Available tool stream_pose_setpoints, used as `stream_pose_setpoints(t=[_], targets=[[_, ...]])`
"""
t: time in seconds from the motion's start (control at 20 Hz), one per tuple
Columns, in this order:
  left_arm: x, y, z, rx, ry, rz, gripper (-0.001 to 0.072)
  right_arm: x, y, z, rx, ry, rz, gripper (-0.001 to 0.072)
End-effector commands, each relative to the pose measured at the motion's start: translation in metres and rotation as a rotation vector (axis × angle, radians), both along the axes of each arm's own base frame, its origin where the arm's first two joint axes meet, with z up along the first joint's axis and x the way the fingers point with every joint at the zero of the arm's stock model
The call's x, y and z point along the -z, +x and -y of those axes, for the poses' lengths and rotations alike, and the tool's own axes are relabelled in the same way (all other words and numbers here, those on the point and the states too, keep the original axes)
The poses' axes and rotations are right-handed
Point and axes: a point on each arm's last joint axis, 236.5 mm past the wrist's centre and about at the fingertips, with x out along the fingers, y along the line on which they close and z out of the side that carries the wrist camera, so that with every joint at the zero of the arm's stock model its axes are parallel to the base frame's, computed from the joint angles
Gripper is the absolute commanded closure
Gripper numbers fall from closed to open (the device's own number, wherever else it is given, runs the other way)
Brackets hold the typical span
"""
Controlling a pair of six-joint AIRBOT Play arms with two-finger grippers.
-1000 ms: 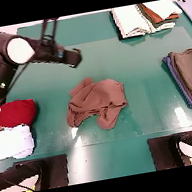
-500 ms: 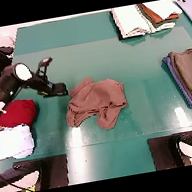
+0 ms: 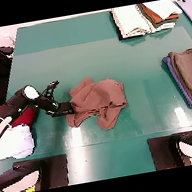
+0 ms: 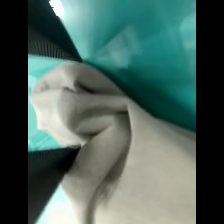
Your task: Fold the shirts.
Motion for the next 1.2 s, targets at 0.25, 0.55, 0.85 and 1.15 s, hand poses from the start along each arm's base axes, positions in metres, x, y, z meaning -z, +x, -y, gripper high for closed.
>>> stream_pose_setpoints(t=[0.25, 0.55, 0.85, 1.15], targets=[[-0.039, 0.051, 0.0, 0.031, 0.014, 0.197, 0.068, 0.113, -0.002, 0.007, -0.059, -0.107, -0.419, 0.0692], [-0.105, 0.097, 0.006, 0.044, 0.004, 0.376, 0.068, 0.308, -0.015, 0.03, 0.041, -0.035, -0.846, 0.0569], [-0.105, 0.097, 0.006, 0.043, 0.003, 0.375, 0.068, 0.451, -0.033, -0.009, 0.082, 0.134, -1.12, 0.0261], [-0.105, 0.097, 0.006, 0.044, 0.003, 0.376, 0.068, 0.487, -0.006, -0.056, 0.03, 0.11, -1.131, 0.0285]])
